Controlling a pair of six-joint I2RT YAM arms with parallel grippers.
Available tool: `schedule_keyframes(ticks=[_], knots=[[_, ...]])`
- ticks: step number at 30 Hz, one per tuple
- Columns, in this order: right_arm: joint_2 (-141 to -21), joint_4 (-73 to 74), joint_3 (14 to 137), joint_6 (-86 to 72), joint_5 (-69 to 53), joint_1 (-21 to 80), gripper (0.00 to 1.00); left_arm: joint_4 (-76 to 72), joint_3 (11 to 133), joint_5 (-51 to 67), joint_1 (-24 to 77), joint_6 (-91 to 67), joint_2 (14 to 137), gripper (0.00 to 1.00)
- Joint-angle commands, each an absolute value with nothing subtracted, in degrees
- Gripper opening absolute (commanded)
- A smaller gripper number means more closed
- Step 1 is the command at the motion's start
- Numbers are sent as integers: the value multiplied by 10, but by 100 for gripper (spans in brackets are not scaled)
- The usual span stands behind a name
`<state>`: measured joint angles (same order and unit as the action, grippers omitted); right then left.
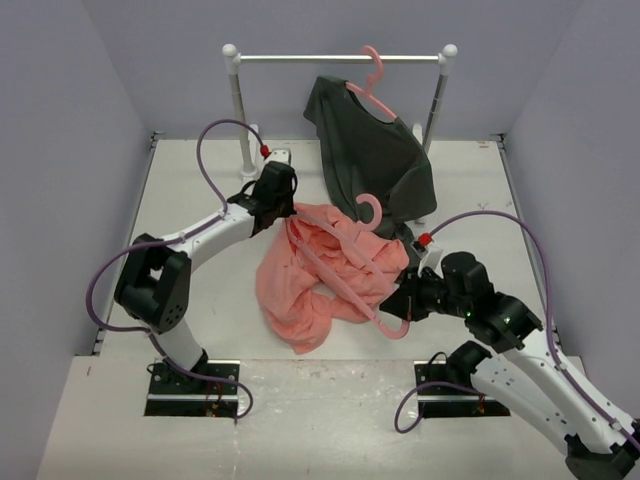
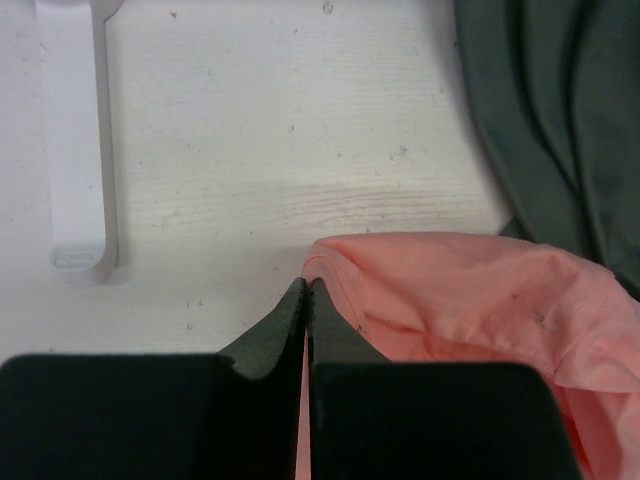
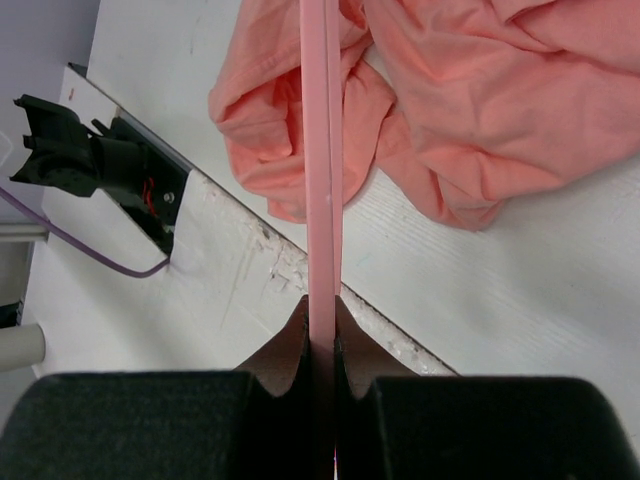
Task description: Place the t-shirt on the hanger
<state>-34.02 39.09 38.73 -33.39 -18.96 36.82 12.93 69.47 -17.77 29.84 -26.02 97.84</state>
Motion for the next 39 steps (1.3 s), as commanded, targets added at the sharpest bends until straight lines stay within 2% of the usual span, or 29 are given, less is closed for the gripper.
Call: schedule_keyframes(ticks=[1,5,13,21,28,35,39], knots=[[-347,381,374,-345,-170,375,0,113,711,-167,291,-273,974,0],[-365,366,372,-350,-157,383,0,118,699,-156,292,-277,954,0],[-409,349,446,-370,-39,426,0,113,621,-132,291,-295,881,0],[-587,302,619,-349,33,567,0,109,569,-110,291,-307,751,0],[-626,206,634,-350,37,584,0,170,619,-100,291,-285,655,0],[-710,207,705,-296,21,582,0,214,724,-60,292,-282,572,0],[-674,142,649,-329,66,583,0,242,735,-76,292,-278,559,0]])
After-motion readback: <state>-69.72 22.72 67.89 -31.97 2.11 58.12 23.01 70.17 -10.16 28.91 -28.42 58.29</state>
